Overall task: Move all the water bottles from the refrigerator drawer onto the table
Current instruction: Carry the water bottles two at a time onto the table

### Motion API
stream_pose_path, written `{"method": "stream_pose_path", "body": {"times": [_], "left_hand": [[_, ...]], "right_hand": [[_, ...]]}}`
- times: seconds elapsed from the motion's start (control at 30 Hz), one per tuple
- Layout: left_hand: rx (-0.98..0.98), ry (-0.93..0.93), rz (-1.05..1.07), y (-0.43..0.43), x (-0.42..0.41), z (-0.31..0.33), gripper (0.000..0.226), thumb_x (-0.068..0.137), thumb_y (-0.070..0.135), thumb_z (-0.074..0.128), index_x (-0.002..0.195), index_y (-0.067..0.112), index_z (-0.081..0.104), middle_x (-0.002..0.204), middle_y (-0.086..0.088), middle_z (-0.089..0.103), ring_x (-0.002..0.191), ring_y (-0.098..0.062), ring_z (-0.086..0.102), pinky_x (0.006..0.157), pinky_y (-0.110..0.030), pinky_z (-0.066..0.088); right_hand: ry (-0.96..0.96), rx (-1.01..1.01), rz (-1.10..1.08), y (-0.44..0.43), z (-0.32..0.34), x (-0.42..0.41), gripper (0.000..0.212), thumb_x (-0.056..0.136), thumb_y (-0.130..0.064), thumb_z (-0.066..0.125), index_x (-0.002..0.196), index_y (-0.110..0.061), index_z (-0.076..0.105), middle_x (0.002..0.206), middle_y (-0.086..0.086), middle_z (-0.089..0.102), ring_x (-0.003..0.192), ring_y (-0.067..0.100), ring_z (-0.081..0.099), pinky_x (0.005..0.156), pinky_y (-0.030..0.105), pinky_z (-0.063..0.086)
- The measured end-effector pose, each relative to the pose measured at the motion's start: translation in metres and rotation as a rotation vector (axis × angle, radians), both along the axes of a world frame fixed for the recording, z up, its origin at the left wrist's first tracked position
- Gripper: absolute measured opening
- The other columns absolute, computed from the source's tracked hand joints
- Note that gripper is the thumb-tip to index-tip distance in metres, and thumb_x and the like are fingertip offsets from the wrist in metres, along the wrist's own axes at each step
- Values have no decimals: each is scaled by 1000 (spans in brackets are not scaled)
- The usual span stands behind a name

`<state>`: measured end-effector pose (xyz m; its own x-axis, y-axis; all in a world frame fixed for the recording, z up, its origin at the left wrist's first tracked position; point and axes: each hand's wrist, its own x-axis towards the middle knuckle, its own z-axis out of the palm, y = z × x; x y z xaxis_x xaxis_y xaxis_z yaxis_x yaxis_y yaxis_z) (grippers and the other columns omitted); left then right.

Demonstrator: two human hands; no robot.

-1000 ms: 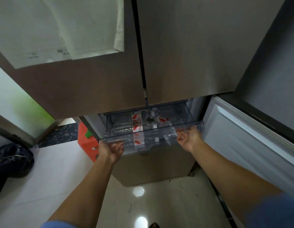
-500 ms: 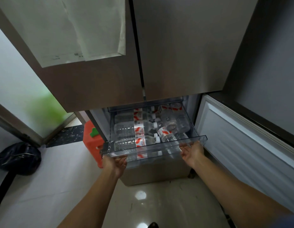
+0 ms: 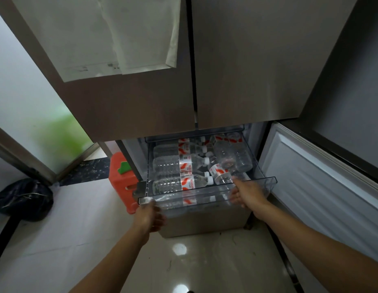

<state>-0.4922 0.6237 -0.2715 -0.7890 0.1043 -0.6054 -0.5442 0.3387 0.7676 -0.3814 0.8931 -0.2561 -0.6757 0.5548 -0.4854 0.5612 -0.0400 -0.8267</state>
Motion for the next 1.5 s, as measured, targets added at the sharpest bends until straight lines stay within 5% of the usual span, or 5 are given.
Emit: {"method": "stream_pose_path", "body": {"times": [0.23, 0.47, 0.7, 1.3, 1.5], "left_hand": [[-125, 396, -287, -6, -30, 17, 24, 96, 13, 52, 85, -6, 60, 62, -15, 63, 47, -22, 58, 40, -22, 42], [-275, 594, -494, -15, -94, 18, 18, 89, 22, 56, 73, 17, 62, 63, -2, 68, 62, -20, 66, 63, -41, 56], [-362, 654, -657, -9, -147, 18, 19, 90, 29, 53, 74, 20, 58, 69, -6, 65, 66, -25, 64, 68, -45, 56], [-722, 941, -1414, 197, -143, -12, 41, 93, 25, 52, 133, 19, 46, 126, -10, 60, 110, -29, 60, 89, -37, 48], [-919, 1068, -1511, 214, -142, -28, 36, 90, 22, 57, 125, 18, 53, 124, -8, 61, 114, -26, 59, 91, -37, 49]], "right_hand": [[-65, 370, 269, 15, 7, -102, 36, 91, -38, 62, 72, -8, 61, 67, 14, 62, 63, 22, 65, 68, 38, 54], [-417, 84, 397, 4, -41, -143, 60, 91, -50, 57, 129, -4, 53, 124, 12, 59, 105, 26, 61, 94, 39, 51], [-301, -67, 242, -9, -36, -150, 36, 94, -47, 52, 90, -11, 59, 59, 2, 48, 48, 12, 38, 45, 22, 30], [44, 311, -459, 80, 48, -6, 21, 91, -17, 54, 74, -5, 52, 56, 9, 44, 45, 17, 39, 31, 14, 25], [53, 324, -550, 81, 33, 21, 24, 91, -19, 55, 70, -6, 50, 59, 10, 48, 54, 21, 46, 52, 27, 35]]}}
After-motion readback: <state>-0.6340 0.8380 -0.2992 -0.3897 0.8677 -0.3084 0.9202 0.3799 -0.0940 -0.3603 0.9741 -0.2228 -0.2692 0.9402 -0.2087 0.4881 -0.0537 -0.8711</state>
